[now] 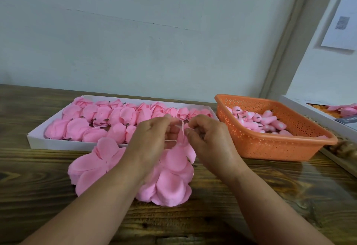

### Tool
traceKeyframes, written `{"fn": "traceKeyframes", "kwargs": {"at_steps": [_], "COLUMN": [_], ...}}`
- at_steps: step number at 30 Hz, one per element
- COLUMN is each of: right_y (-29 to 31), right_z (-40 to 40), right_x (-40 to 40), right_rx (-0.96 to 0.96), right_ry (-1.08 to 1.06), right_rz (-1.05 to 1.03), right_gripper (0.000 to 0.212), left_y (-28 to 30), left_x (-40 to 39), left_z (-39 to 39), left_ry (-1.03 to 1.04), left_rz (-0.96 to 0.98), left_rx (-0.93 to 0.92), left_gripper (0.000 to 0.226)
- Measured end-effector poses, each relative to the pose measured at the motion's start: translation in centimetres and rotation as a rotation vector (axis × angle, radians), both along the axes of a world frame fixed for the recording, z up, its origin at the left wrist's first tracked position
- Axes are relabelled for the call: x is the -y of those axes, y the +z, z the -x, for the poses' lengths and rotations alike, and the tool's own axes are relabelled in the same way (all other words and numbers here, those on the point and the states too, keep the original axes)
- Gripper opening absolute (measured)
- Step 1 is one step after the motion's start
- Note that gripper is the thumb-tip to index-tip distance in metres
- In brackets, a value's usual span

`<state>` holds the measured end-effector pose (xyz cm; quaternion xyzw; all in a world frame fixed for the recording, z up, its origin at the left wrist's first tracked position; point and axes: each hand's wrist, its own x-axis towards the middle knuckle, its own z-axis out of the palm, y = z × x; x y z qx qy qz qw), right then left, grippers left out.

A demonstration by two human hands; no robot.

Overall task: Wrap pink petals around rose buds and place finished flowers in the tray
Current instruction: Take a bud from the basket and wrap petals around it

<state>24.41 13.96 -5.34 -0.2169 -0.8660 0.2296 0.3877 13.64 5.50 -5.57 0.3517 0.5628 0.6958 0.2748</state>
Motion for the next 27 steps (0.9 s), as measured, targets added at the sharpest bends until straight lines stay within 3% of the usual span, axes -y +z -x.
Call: {"fn": "traceKeyframes", "kwargs": {"at_steps": [8, 12, 19, 22, 27], "right_y": [0.1, 0.2, 0.5, 0.5, 0.5], "right_z": [0.1, -0.2, -0.6, -0.9, -0.9], "right_x": [-0.1, -0.3, -0.5, -0.7, -0.8], "right_rx": [-0.078, -0.078, -0.081, -0.065, -0.073], "right_ry": [0.11, 0.176, 0.266, 0.317, 0.362], "right_rz": [0.204, 0.308, 0.393, 0.416, 0.474], "right_gripper": [0.015, 0.016, 0.012, 0.023, 0.008], "left_y": [-0.9, -0.8, -0.5, -0.1, 0.1], "left_x": [0.1, 0.1, 0.2, 0.4, 0.6], "left_z": [0.6, 0.7, 0.5, 0.5, 0.5], "left_ry": [-0.106, -0.152, -0.168, -0.191, -0.204], "left_rz": [-0.014, 0.027, 0.071, 0.086, 0.084], "left_rx": [-0.197, -0.215, -0.165, -0.11, -0.055], "left_gripper": [0.027, 0.045, 0.045, 0.037, 0.031]}}
